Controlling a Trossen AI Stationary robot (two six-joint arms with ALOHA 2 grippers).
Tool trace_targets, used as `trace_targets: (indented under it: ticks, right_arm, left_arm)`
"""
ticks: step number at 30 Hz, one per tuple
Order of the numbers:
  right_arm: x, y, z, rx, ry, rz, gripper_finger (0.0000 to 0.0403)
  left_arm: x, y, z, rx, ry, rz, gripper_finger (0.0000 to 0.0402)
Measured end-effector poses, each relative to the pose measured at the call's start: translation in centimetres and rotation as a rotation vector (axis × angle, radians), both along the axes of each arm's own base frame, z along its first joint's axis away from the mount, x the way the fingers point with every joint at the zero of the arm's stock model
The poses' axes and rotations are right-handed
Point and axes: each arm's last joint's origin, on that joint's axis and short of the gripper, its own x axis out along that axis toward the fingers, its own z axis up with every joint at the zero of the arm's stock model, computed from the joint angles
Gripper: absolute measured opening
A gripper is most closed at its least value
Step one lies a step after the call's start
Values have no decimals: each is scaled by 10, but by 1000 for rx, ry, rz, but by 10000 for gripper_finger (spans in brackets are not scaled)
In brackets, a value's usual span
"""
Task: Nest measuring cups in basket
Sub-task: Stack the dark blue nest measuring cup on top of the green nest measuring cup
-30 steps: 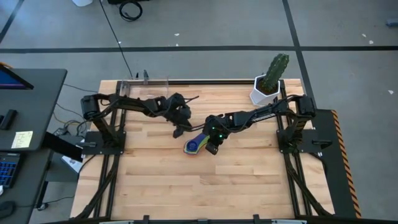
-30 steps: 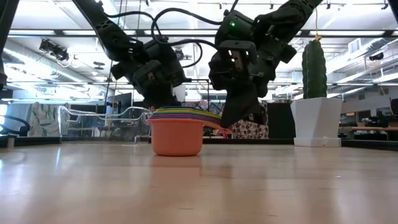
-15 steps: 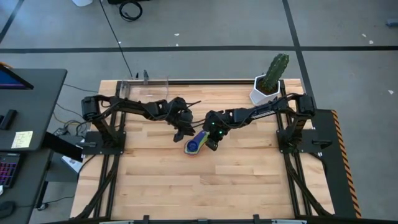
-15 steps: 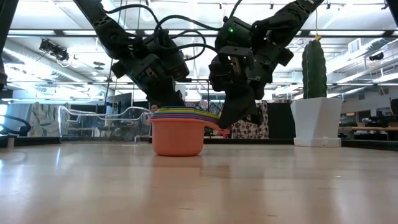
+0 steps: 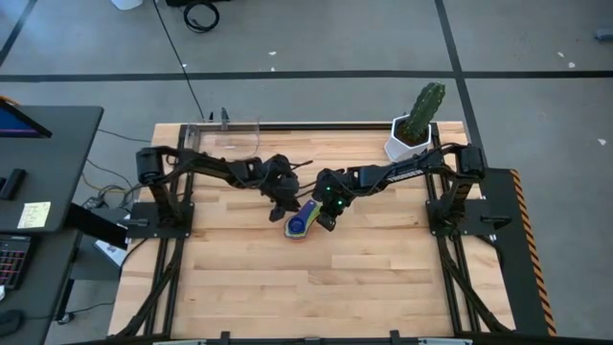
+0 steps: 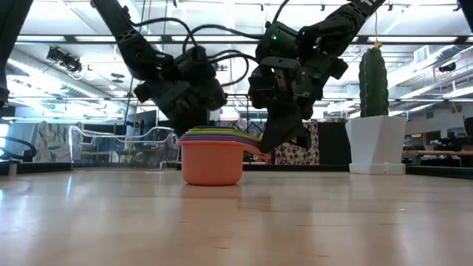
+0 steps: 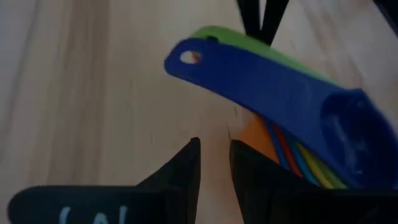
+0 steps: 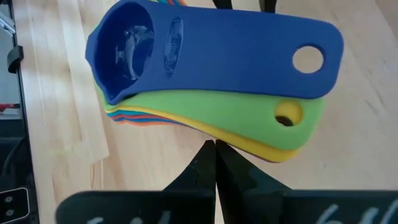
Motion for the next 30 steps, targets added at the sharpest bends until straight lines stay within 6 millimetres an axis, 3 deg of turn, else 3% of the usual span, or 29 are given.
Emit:
trace_targets:
  ticks: [21, 25, 30]
  right_arm:
    - [0, -6, 1, -8, -15, 1, 5]
    - [0, -6, 1, -17, -20, 14, 5]
    - [-4, -3, 12, -29, -44, 41, 5]
  left_arm:
    - [8, -10, 3, -16, -73, -34, 91]
    - [7, -5, 3, 10, -50, 18, 91]
    - [0, 11, 18, -8, -67, 107, 91]
